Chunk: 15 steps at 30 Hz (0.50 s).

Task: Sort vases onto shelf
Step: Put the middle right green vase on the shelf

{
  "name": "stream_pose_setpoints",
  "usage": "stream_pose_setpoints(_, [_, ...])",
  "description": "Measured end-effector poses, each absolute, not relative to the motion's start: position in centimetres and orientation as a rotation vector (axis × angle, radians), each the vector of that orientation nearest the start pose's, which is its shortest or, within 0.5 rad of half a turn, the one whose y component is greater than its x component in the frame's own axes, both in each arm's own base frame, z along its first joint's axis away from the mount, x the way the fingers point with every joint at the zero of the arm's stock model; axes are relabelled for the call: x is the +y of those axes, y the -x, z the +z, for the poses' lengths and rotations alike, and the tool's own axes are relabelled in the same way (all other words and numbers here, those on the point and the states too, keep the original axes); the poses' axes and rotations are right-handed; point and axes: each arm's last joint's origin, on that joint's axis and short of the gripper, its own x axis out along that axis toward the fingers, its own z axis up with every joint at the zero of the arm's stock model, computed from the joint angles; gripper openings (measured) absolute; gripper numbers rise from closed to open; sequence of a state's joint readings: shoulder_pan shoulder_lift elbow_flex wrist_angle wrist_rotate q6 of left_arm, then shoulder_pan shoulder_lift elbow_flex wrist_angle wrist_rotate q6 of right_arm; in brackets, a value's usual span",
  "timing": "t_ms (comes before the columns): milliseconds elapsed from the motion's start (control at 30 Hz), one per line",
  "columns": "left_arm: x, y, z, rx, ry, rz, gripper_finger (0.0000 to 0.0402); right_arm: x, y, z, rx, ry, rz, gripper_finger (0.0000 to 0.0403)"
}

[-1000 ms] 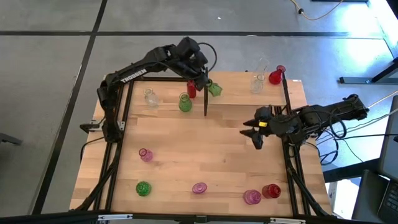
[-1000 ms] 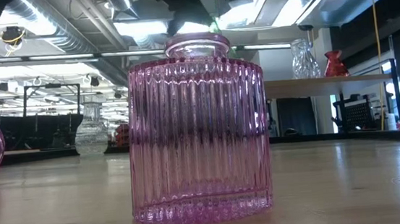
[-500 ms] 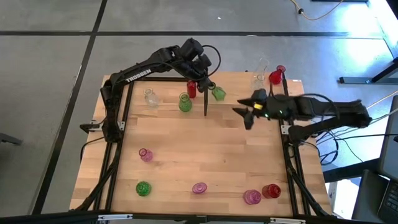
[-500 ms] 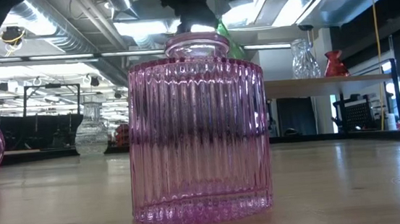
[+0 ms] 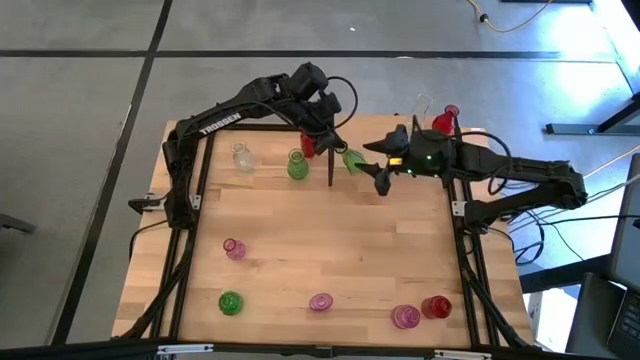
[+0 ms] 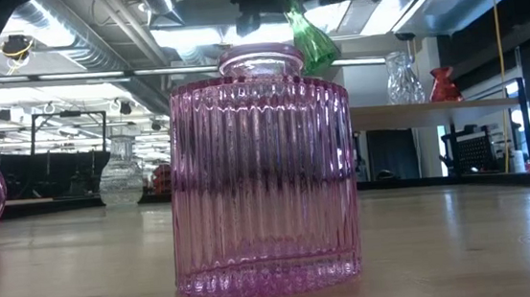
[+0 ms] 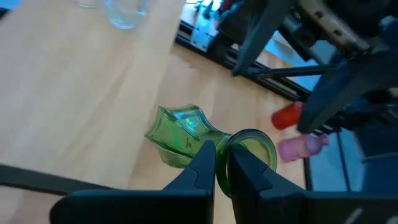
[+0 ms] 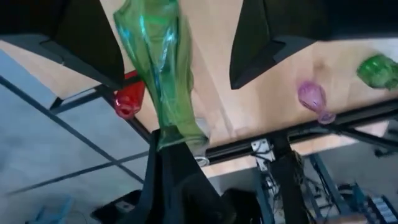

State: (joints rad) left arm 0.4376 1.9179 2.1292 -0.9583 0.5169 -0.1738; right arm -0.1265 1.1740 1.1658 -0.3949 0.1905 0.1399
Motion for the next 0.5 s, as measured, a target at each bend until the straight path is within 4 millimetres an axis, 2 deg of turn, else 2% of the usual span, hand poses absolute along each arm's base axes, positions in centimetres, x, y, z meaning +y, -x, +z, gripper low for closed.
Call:
stream_pose_setpoints(267, [15.0, -37.7, 40.1, 0.653, 0.526, -0.107, 0.0014, -3.9, -27.3, 36.1, 0.448, -0.091, -0.292, 0.0275])
stream_pose_setpoints(500, [14.0, -38.0, 40.1, 0.661, 0.519, -0.134, 0.0014, -4.0, -28.4, 36.4, 0.454, -0.092, -0.283, 0.0234])
